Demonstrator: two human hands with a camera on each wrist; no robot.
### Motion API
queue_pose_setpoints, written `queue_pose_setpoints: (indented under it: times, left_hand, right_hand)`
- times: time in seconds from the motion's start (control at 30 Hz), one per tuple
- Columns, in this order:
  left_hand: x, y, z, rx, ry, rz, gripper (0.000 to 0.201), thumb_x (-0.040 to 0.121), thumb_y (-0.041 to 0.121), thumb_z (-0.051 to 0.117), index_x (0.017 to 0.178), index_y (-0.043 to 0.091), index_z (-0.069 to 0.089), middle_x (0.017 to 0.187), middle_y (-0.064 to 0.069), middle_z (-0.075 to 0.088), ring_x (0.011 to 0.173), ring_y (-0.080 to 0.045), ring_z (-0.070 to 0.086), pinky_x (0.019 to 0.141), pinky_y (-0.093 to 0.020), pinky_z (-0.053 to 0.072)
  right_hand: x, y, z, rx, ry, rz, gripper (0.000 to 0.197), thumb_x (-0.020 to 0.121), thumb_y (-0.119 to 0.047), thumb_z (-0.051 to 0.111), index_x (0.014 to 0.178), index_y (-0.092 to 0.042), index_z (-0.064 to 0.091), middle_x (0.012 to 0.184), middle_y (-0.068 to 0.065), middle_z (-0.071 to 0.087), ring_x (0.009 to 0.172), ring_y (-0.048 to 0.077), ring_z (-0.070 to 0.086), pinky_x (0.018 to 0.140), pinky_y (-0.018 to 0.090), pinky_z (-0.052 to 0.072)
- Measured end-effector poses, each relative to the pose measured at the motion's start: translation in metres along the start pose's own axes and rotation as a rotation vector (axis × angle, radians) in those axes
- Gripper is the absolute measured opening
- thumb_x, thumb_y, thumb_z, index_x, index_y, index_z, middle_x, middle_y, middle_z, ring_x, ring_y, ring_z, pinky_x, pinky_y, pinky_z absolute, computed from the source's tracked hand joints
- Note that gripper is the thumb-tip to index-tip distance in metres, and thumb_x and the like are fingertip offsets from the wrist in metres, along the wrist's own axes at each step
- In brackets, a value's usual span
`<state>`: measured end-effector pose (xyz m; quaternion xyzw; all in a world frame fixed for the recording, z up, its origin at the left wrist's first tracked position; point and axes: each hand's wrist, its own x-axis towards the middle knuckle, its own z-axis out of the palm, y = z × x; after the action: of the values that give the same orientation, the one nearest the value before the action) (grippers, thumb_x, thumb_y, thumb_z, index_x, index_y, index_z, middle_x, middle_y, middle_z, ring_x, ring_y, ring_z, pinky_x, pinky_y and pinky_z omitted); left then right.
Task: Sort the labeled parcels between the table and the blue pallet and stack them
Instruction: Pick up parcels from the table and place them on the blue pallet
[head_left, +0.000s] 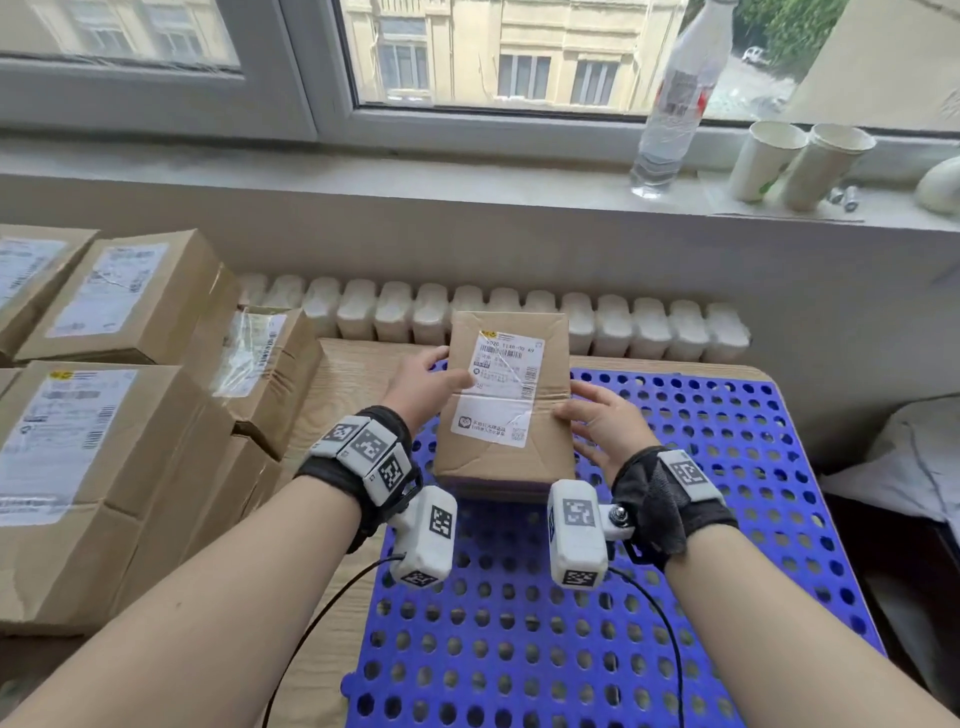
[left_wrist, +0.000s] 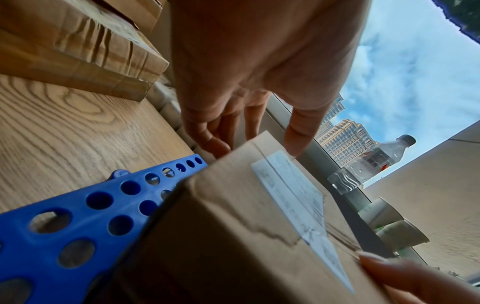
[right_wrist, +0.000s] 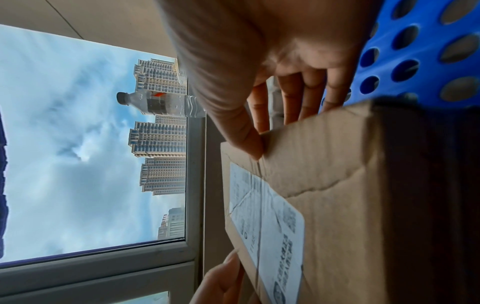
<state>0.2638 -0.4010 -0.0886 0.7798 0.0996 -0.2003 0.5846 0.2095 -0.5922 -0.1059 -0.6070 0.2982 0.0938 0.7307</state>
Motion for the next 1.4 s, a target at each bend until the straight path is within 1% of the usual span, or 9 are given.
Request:
queue_pose_setpoints:
  times: [0.17,0.33,0.43,0.67,0.87,1.0,1.2,1.3,1.4]
  left_hand:
    - [0.008,-0.008,-0.001,0.013,0.013,-0.007,0.051,0.083,0.014,0.067,0.132,0.022,0.054,0.121,0.002,0.064,0.110,-0.018,0.059,0.098,-0.040,0.046]
    - [0.007,-0.014,-0.003,0.029,0.016,-0.002,0.060,0.079,0.019,0.077,0.134,0.021,0.052,0.120,-0.001,0.064,0.107,-0.015,0.059,0.092,-0.035,0.048]
    - [0.004,-0.015,-0.002,0.016,0.013,-0.018,0.060,0.079,0.010,0.076,0.134,0.018,0.052,0.110,0.000,0.063,0.096,-0.012,0.058,0.081,-0.029,0.044]
    - [-0.002,-0.025,-0.001,-0.026,0.013,-0.068,0.061,0.077,0.007,0.077,0.131,0.011,0.052,0.117,-0.009,0.066,0.096,-0.017,0.062,0.077,-0.027,0.048]
    - [-0.006,-0.029,0.001,-0.011,0.040,-0.077,0.062,0.077,0.010,0.077,0.133,0.011,0.050,0.114,-0.007,0.064,0.094,-0.017,0.061,0.062,-0.023,0.045]
    - [-0.008,-0.029,0.001,0.007,0.049,-0.084,0.064,0.078,0.012,0.077,0.134,0.012,0.048,0.121,-0.008,0.062,0.097,-0.018,0.060,0.069,-0.027,0.046]
    - [-0.011,-0.025,0.001,0.074,0.062,-0.097,0.071,0.083,0.027,0.073,0.143,0.013,0.039,0.137,-0.008,0.052,0.118,-0.024,0.054,0.085,-0.035,0.048]
    - [-0.015,-0.016,-0.002,0.100,0.076,-0.093,0.069,0.086,0.033,0.069,0.144,0.013,0.039,0.142,-0.008,0.048,0.125,-0.028,0.050,0.099,-0.041,0.045]
    - [-0.024,-0.004,-0.005,0.136,0.086,-0.058,0.066,0.087,0.034,0.066,0.143,0.014,0.039,0.142,-0.008,0.047,0.124,-0.025,0.049,0.102,-0.041,0.043]
  right_hand:
    - [0.012,0.003,0.002,-0.024,0.007,0.026,0.044,0.085,0.000,0.061,0.127,-0.012,0.057,0.105,0.005,0.069,0.087,0.014,0.064,0.073,0.027,0.049]
    - [0.012,0.009,0.004,-0.012,0.007,0.055,0.040,0.085,0.001,0.061,0.124,-0.011,0.057,0.101,0.006,0.067,0.083,0.014,0.063,0.083,0.031,0.049]
    - [0.012,0.013,0.002,-0.012,0.004,0.069,0.041,0.084,0.000,0.063,0.124,-0.010,0.057,0.105,0.006,0.068,0.087,0.015,0.063,0.091,0.035,0.046]
    - [0.010,0.014,-0.002,-0.013,0.011,0.093,0.037,0.084,0.001,0.063,0.119,-0.011,0.060,0.096,0.002,0.069,0.085,0.014,0.064,0.070,0.028,0.048]
    - [0.007,0.017,-0.002,-0.033,0.018,0.096,0.033,0.084,0.000,0.063,0.115,-0.012,0.060,0.093,0.002,0.067,0.083,0.014,0.063,0.079,0.032,0.047]
    - [0.005,0.017,-0.002,-0.034,0.023,0.094,0.031,0.084,0.001,0.062,0.113,-0.011,0.060,0.092,0.003,0.067,0.082,0.014,0.062,0.075,0.030,0.048]
    - [0.004,0.013,-0.004,-0.094,0.035,0.083,0.034,0.082,-0.005,0.066,0.115,-0.013,0.062,0.110,0.008,0.068,0.103,0.023,0.063,0.100,0.041,0.047]
    - [-0.002,0.007,-0.006,-0.117,0.073,0.061,0.030,0.084,-0.010,0.065,0.114,-0.013,0.062,0.117,0.010,0.064,0.111,0.025,0.059,0.092,0.038,0.049]
    - [-0.012,-0.003,-0.009,-0.143,0.092,0.028,0.022,0.087,-0.011,0.062,0.108,-0.015,0.061,0.113,0.011,0.062,0.106,0.024,0.057,0.083,0.035,0.048]
